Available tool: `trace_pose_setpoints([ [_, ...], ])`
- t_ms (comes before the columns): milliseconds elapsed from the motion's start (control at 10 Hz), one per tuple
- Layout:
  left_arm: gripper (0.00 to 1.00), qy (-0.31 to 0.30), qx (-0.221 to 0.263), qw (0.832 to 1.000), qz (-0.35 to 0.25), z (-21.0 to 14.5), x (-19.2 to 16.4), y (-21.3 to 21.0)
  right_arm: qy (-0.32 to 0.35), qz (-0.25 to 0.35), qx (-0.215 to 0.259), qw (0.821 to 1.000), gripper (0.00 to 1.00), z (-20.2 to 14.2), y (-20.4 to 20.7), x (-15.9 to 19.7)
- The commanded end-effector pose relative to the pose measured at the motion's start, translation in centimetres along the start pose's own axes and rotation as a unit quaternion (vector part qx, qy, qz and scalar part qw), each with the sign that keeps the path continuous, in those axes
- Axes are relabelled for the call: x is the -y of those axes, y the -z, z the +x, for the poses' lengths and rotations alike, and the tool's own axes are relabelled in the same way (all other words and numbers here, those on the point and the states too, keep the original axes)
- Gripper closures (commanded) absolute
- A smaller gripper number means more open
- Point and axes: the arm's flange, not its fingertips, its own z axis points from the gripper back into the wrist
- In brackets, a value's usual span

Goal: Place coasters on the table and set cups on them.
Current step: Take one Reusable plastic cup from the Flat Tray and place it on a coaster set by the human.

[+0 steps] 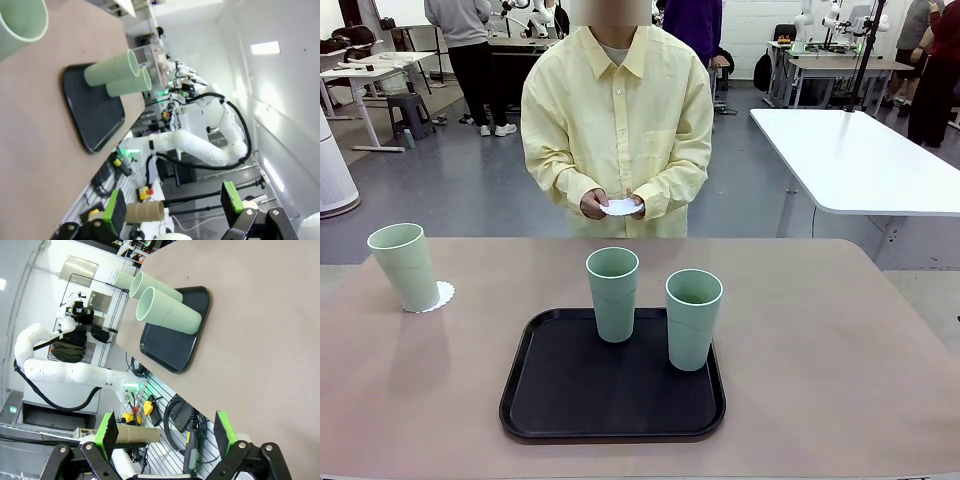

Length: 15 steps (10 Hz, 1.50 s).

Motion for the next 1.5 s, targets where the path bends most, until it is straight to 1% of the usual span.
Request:
trace_pose_setpoints([
  [0,0.00,0.002,0.003,1.000,0.004,0.04,0.07,-0.19,0.000,0.005,0.002,1.000,0.00,0.03,-0.01,0.00],
  [1400,0.00,0.002,0.003,1.000,0.004,0.04,0.07,-0.19,0.000,0.005,0.002,1.000,0.00,0.03,-0.01,0.00],
])
